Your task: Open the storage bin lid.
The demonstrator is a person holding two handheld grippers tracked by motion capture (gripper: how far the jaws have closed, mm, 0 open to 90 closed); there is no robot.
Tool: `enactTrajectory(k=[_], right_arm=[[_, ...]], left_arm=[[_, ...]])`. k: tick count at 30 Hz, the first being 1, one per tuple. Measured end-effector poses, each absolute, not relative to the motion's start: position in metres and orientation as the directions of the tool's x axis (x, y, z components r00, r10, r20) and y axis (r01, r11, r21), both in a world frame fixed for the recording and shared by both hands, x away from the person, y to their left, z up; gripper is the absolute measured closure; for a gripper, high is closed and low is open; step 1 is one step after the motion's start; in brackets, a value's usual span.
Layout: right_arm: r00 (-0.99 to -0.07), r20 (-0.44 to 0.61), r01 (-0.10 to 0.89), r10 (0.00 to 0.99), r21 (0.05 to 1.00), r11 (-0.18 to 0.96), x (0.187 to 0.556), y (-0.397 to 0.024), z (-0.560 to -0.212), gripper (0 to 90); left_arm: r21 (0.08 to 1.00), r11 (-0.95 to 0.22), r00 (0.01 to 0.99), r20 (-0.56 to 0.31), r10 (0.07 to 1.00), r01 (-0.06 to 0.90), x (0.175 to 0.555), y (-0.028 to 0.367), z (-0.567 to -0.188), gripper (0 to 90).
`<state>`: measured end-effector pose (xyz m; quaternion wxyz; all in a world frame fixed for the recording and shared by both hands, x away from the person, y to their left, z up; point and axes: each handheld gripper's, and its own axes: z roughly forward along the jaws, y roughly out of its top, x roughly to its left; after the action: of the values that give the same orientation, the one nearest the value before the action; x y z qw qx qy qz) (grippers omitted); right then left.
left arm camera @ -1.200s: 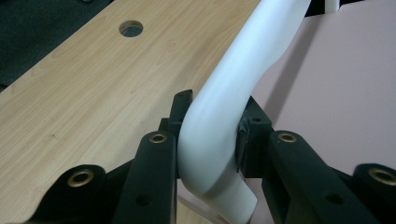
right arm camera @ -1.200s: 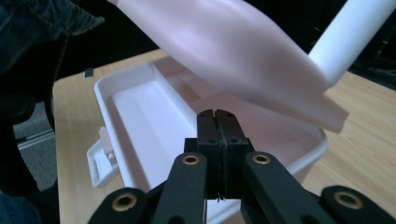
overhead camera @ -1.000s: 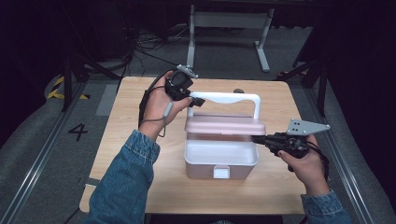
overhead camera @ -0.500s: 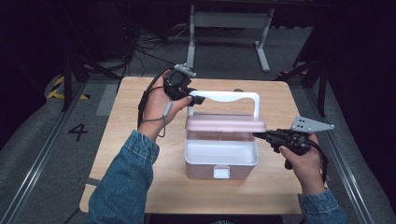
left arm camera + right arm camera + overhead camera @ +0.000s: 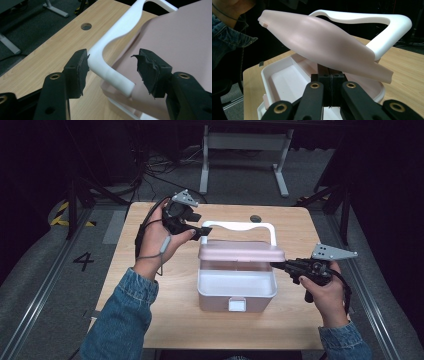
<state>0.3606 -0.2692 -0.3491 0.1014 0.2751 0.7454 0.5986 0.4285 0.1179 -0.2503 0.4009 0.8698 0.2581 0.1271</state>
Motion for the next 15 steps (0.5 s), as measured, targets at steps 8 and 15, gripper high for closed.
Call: enactTrajectory(k=[8,15], right_arm=[[-0.822,0.207,0.309,0.531,0.945,0.110,0.362,-0.269,-0.346,90.0],[-0.819,0.213,0.312,0.533,0.944,0.103,0.364,-0.269,-0.344,90.0]], left_arm=[[0.769,-0.559,0.847,0.045,0.530,0.309,0.402,0.138,-0.245,42.4],[0.768,-0.574,0.856,0.068,0.513,0.283,0.380,0.154,-0.250,41.9]])
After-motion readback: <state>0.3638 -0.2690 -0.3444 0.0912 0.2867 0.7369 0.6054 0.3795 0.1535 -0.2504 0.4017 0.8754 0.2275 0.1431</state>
